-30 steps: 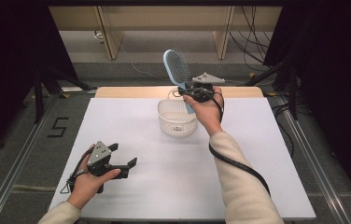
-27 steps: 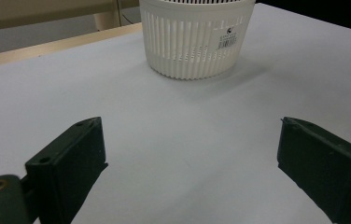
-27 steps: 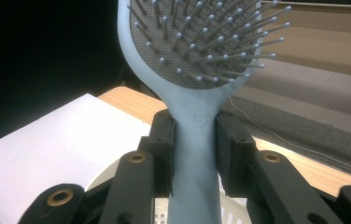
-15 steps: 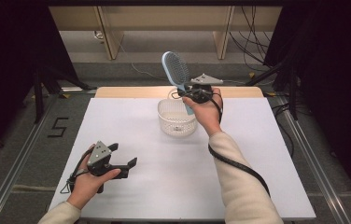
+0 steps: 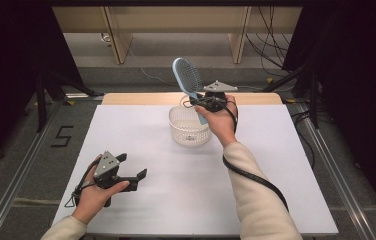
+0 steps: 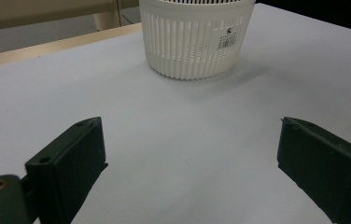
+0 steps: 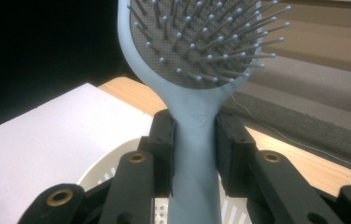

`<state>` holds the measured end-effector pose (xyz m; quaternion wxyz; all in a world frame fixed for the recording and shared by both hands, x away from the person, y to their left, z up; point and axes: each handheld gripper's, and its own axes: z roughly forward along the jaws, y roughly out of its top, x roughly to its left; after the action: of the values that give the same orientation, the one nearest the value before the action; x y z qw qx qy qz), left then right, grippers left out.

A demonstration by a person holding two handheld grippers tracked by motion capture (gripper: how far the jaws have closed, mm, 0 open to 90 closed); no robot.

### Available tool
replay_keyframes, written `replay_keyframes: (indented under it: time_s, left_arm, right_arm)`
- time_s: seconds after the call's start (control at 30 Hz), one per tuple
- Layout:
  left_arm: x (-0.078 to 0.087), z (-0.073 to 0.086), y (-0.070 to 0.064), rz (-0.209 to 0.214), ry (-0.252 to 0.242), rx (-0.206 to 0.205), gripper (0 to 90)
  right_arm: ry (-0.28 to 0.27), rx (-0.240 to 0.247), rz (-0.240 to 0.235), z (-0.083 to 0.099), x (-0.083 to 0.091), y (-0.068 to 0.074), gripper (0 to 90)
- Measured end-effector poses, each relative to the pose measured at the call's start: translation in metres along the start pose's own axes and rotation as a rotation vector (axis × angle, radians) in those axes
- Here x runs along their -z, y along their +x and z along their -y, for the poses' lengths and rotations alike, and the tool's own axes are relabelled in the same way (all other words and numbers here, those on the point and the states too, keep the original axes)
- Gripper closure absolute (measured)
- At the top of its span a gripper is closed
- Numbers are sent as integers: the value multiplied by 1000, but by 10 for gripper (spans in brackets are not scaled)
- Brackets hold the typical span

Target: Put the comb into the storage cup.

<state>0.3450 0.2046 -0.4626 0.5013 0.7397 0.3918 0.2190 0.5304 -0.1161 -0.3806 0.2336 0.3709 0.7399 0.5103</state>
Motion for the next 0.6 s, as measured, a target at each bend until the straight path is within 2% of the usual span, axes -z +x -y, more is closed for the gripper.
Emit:
replay_keyframes:
  time_s: [0.6]
  left_arm:
    - [0, 0, 0, 0, 0, -1, 73]
  right_arm:
    - [8, 1, 3, 3, -2, -1, 703]
